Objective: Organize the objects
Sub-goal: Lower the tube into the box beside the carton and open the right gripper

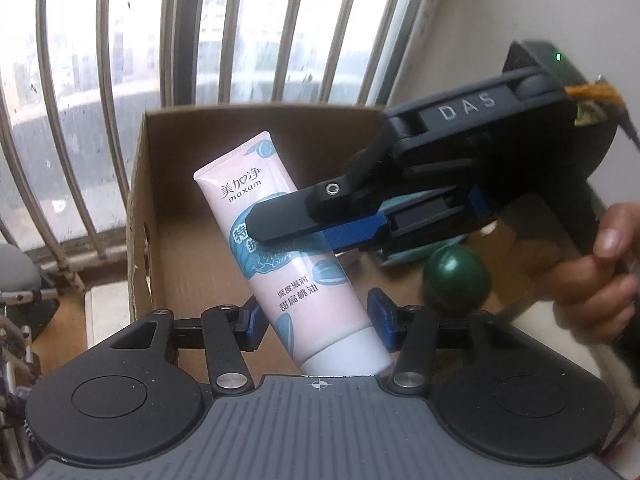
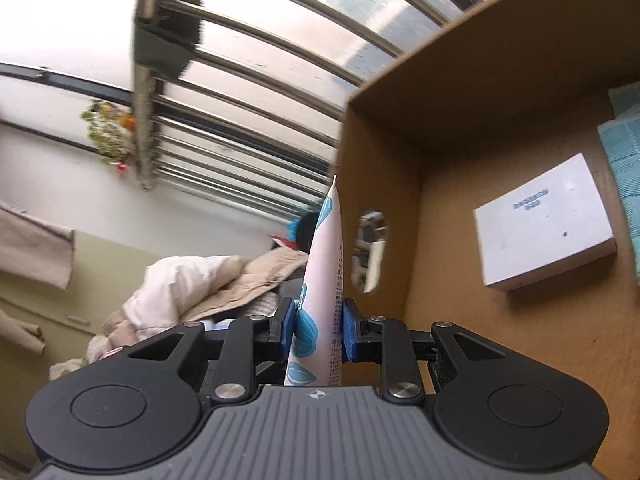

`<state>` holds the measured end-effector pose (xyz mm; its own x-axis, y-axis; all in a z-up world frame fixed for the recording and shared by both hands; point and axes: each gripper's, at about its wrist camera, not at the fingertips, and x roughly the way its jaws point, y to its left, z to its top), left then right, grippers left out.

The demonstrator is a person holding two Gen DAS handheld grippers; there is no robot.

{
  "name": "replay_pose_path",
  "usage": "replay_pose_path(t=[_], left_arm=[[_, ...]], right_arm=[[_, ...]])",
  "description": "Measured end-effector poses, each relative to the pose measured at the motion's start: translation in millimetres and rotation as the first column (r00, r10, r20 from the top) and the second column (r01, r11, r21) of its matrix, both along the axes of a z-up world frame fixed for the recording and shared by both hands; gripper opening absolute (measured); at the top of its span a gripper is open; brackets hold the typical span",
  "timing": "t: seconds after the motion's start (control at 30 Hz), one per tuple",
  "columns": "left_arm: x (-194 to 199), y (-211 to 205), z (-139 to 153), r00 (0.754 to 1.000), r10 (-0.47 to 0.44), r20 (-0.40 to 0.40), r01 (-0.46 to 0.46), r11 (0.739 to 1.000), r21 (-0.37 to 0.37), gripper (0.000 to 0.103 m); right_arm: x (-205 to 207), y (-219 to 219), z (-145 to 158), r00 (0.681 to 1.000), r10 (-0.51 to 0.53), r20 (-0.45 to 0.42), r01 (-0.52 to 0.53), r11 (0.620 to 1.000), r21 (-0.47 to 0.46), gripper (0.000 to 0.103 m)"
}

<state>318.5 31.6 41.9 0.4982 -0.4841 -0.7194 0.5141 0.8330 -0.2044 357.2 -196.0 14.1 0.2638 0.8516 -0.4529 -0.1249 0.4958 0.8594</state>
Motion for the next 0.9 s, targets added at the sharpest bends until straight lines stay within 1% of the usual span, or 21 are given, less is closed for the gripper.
replay_pose_path(t=[0.1, 0.17, 0.27, 0.3, 0.37, 0.47, 0.67, 0.77, 0.87, 0.9], left_arm=[[3.0, 2.5, -4.4, 0.999, -0.002, -0.043, 0.003, 1.000, 0.026, 0.056], [3.3, 5.3, -7.7, 0.998, -0.011, -0.065, 0.013, 0.999, 0.032, 0.058], [3.4, 9.8, -13.6, 0.995, -0.032, -0.098, 0.033, 0.999, 0.003, 0.058], [3.5, 11.8, -13.7, 0.994, -0.035, -0.101, 0.035, 0.999, -0.010, 0.058], [4.5, 13.7, -12.8, 0.994, -0.045, -0.103, 0.043, 0.999, -0.022, 0.058], [4.0, 15.0, -13.2, 0.993, -0.052, -0.106, 0.050, 0.999, -0.021, 0.058], [-1.5, 21.3, -8.5, 0.994, -0.050, -0.097, 0.047, 0.998, -0.037, 0.058], [-8.0, 20.2, 0.3, 0.997, -0.039, -0.069, 0.037, 0.999, -0.032, 0.063], [-18.7, 19.4, 9.4, 0.999, -0.035, -0.016, 0.035, 0.999, -0.013, 0.070], [-23.9, 18.3, 13.6, 0.999, -0.033, 0.003, 0.033, 0.999, -0.003, 0.074]], right_arm=[[10.3, 3.7, -14.0, 0.999, 0.016, -0.038, -0.018, 0.998, -0.055, 0.029], [17.3, 5.5, -24.6, 0.997, 0.017, -0.077, -0.026, 0.994, -0.110, 0.029], [19.9, 8.2, -37.5, 0.995, 0.009, -0.096, -0.031, 0.972, -0.234, 0.029], [19.2, 9.1, -41.7, 0.995, 0.011, -0.098, -0.036, 0.965, -0.261, 0.028], [17.3, 8.7, -47.9, 0.993, 0.019, -0.117, -0.048, 0.966, -0.255, 0.028], [12.8, 9.2, -41.5, 0.997, 0.021, -0.078, -0.042, 0.958, -0.283, 0.028], [10.8, 9.3, -31.4, 0.998, 0.008, -0.058, -0.023, 0.961, -0.275, 0.028], [8.6, 6.2, -23.9, 0.999, -0.003, -0.041, -0.008, 0.963, -0.270, 0.028], [-2.1, 1.6, -10.0, 1.000, -0.013, 0.000, 0.012, 0.966, -0.257, 0.028], [-7.1, -0.3, -4.1, 1.000, -0.019, 0.018, 0.022, 0.968, -0.251, 0.028]])
